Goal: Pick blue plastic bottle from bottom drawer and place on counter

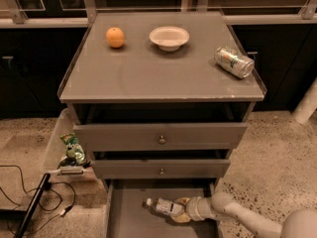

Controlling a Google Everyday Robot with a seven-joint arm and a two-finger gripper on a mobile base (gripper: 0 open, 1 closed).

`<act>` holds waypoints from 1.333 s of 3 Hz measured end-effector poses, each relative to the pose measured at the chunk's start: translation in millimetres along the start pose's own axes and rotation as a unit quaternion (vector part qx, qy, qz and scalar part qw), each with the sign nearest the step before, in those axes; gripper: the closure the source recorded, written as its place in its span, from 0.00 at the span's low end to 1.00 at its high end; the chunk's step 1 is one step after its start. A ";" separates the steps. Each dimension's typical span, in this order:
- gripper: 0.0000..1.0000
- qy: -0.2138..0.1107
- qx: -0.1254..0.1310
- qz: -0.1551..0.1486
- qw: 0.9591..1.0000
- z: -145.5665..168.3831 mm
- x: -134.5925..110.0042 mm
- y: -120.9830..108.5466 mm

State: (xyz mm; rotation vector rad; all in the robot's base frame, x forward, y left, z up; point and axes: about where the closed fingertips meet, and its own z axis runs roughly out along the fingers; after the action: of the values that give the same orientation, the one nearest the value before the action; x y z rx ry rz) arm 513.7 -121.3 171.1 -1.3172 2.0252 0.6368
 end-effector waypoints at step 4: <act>1.00 0.014 0.021 -0.065 0.998 -112.1 -99.3 24.9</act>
Offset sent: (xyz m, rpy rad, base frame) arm -0.0221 -0.0100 0.2224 -0.1100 -0.1394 0.0973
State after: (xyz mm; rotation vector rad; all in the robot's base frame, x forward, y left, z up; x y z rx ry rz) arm 493.2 -127.6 321.4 -1.4263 1.9461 0.5181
